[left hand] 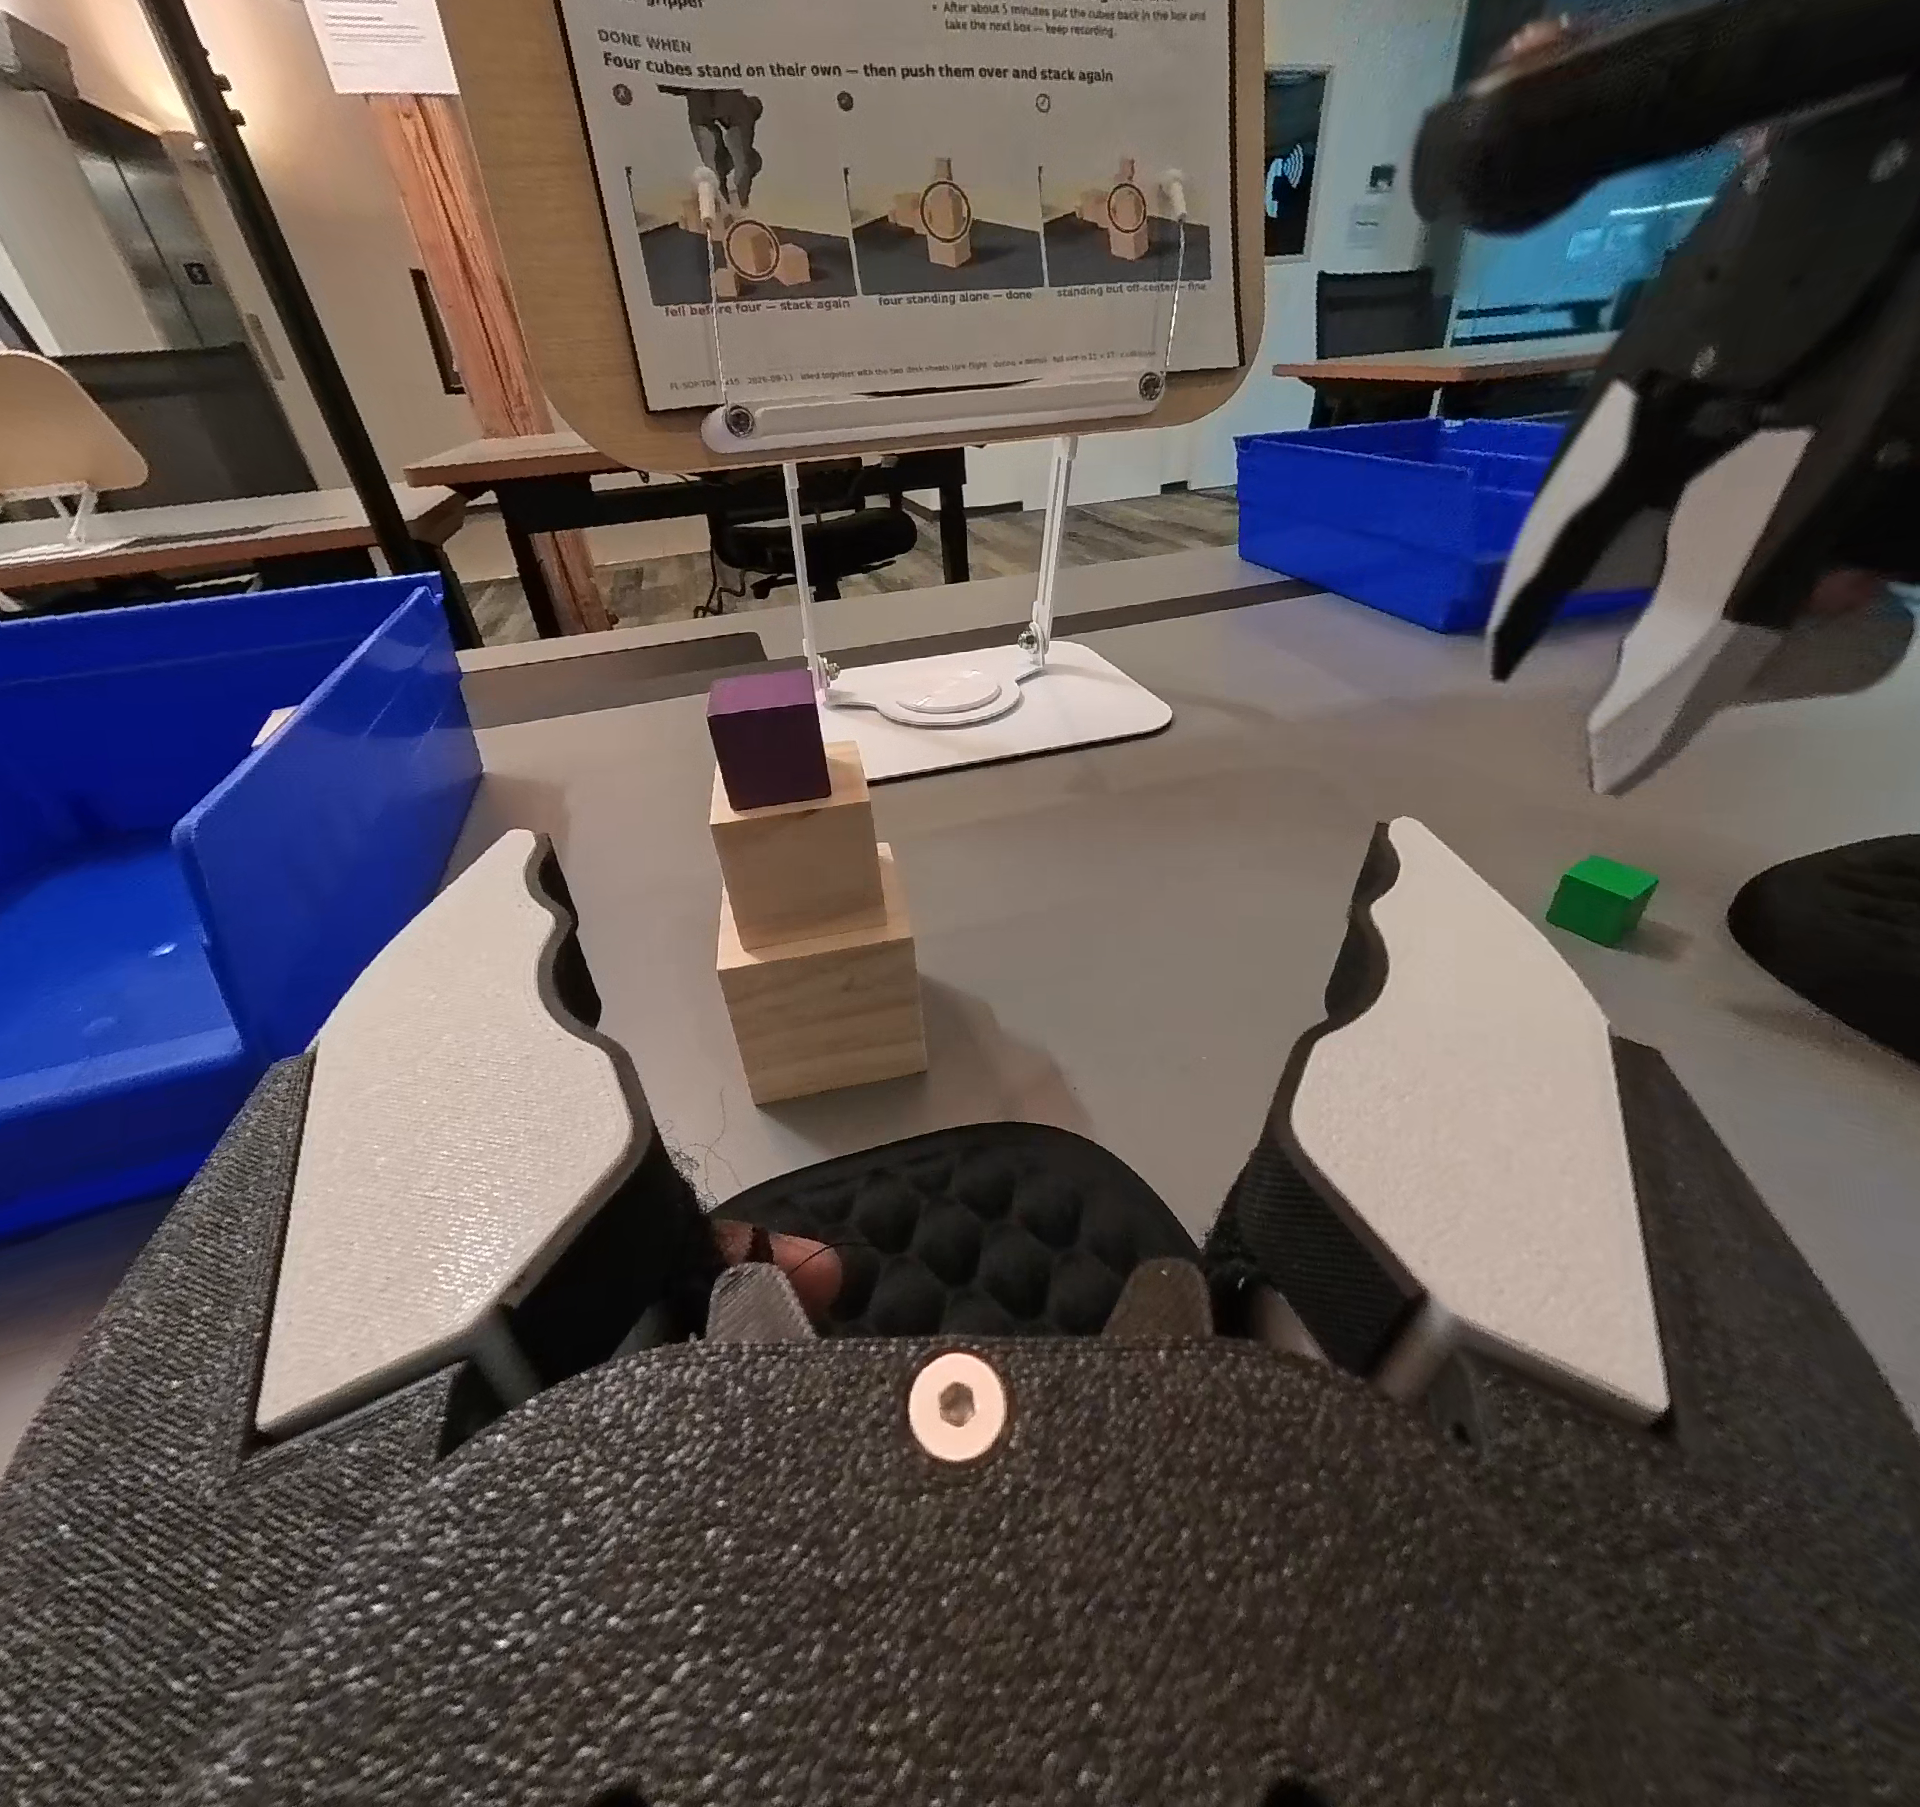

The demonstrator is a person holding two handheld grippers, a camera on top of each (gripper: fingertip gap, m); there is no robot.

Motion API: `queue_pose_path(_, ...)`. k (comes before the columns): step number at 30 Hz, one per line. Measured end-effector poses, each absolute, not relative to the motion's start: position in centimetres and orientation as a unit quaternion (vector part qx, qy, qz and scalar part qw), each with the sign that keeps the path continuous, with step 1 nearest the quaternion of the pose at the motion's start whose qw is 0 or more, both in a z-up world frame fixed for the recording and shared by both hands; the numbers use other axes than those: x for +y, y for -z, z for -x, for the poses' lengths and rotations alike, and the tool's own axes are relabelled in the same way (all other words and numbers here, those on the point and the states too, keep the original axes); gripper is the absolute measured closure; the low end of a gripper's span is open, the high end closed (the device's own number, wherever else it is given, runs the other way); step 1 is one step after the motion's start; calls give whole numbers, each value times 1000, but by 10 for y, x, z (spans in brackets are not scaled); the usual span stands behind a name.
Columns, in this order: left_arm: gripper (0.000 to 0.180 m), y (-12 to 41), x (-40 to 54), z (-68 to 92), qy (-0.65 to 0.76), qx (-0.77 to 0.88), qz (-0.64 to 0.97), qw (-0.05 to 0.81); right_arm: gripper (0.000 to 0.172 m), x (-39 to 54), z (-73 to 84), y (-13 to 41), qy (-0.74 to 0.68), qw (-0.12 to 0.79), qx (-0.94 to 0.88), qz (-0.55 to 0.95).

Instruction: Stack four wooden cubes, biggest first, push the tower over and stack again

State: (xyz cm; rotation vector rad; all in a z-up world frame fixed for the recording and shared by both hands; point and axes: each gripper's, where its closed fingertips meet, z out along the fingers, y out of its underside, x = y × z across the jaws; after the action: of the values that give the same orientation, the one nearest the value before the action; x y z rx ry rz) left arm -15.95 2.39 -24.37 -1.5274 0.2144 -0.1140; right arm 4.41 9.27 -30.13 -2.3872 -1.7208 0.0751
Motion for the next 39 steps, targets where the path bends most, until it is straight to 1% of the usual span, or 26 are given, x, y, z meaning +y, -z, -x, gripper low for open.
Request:
queue_pose_path(9, 43, 243, 24, 159, 50, 98, 689, 717, 93, 79, -61, 342, -34, 72, -562, 824)
queue_pose_path(18, 43, 243, 23, 160, 51, 97, 688, 717, 94, 76, -53, 362, -20, 58, -567, 821)
queue_pose_path(22, 43, 244, 24, 159, 50, 98, 689, 716, 98, 75, -49, 363, -27, 61, -567, 821)
queue_pose_path(26, 44, 244, 24, 159, 50, 98, 689, 716, 110, 71, -48, 363, -41, 55, -567, 821)
queue_pose_path(29, 44, 244, 24, 159, 50, 98, 689, 716, 124, 73, -49, 362, -43, 56, -563, 824)
queue_pose_path(32, 44, 244, 24, 159, 49, 98, 690, 716, 145, 74, -49, 362, -43, 61, -563, 823)
queue_pose_path(34, 44, 244, 24, 159, 49, 99, 690, 716, 154, 74, -50, 362, -41, 63, -565, 822)
queue_pose_path(37, 44, 244, 24, 159, 48, 99, 690, 716, 165, 75, -51, 362, -36, 67, -565, 821)
queue_pose_path(39, 44, 244, 24, 159, 49, 99, 690, 716, 168, 76, -51, 362, -38, 68, -563, 823)
